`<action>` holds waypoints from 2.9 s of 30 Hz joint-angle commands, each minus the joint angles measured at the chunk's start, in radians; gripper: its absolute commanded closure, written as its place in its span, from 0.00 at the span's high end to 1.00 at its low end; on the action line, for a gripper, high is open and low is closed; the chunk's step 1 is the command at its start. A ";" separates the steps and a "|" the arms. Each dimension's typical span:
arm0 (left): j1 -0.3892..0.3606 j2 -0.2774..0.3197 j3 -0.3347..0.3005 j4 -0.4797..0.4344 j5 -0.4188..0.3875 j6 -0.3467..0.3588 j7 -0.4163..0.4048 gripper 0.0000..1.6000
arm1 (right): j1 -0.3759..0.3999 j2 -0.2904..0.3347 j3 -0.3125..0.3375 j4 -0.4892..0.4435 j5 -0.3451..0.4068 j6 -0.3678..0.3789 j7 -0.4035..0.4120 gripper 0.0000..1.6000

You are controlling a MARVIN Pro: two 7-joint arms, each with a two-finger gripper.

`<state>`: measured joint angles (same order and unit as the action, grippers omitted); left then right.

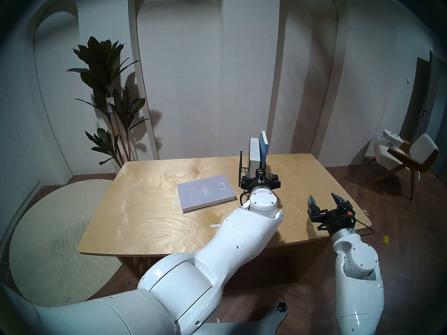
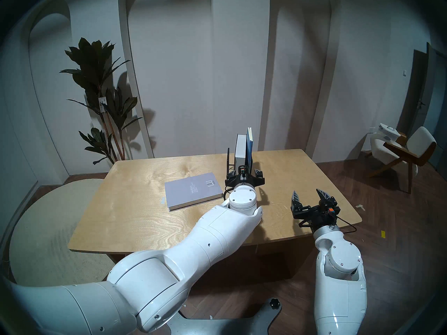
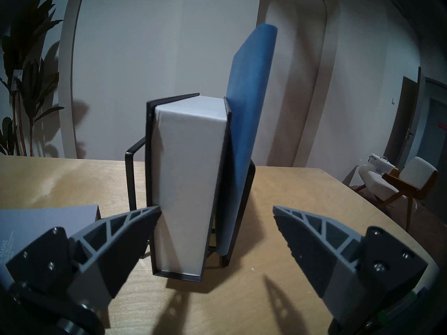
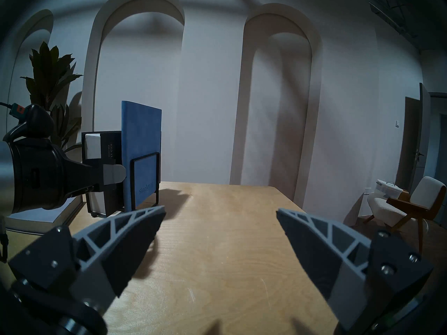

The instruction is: Stack the books into one stack

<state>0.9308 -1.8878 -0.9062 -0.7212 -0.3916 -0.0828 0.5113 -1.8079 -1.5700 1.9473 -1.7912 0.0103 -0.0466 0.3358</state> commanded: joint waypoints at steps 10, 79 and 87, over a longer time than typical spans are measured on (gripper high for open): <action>0.126 0.082 0.075 -0.244 0.031 -0.025 0.018 1.00 | 0.004 0.001 -0.001 -0.018 0.001 -0.006 -0.002 1.00; -0.113 0.018 0.027 0.093 -0.005 -0.045 -0.058 1.00 | -0.001 0.010 -0.009 -0.021 0.008 -0.006 -0.015 1.00; -0.130 0.011 0.015 0.125 -0.005 -0.076 -0.087 1.00 | -0.002 0.012 -0.010 -0.021 0.009 -0.006 -0.016 1.00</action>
<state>0.8571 -1.8534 -0.8880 -0.5945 -0.3971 -0.1237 0.4456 -1.8104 -1.5579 1.9377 -1.7896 0.0205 -0.0466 0.3203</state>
